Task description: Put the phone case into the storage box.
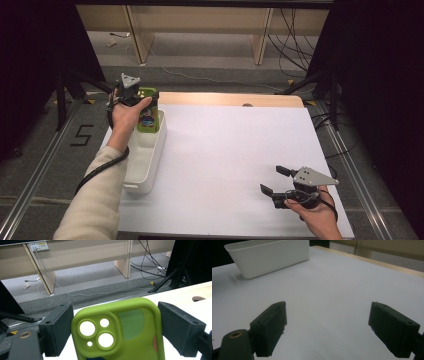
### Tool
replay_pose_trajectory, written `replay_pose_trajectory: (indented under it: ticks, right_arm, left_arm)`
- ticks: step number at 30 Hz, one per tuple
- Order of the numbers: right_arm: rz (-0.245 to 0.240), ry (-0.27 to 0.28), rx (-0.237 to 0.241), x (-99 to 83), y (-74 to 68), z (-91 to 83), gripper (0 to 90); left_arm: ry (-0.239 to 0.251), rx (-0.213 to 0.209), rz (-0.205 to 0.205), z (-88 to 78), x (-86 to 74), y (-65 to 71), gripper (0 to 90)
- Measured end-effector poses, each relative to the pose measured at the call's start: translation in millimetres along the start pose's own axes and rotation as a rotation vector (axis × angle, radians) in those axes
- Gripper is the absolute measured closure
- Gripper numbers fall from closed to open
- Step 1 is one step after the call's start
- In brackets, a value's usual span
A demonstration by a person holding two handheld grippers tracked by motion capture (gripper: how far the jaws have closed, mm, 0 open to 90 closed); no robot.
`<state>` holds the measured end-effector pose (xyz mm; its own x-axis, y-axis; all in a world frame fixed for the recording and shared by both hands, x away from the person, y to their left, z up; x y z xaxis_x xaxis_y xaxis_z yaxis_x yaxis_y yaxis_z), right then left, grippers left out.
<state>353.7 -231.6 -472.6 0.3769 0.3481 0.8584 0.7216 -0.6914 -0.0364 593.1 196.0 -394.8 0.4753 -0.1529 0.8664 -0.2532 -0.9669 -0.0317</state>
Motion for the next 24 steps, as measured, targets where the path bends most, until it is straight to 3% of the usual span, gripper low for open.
replay_pose_trajectory:
  ticks: [24]
  right_arm:
    - [-0.001, -0.001, 0.002, -0.2, -0.1, 0.3, 15.9]
  left_arm:
    - [-0.014, -0.001, 0.008, 5.3, -1.7, 1.8, 15.8]
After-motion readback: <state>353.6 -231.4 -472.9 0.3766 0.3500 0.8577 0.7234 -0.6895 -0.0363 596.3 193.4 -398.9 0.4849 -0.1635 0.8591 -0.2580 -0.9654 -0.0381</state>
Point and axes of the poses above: each handheld gripper's, and its own axes: z roughly forward along the jaws, x roughly out of its top, y roughly to its right, the point moved 7 cm from there along z, roughly forward along the jaws, and after that the axes turned 7 degrees about -y, right-handed, at the moved point
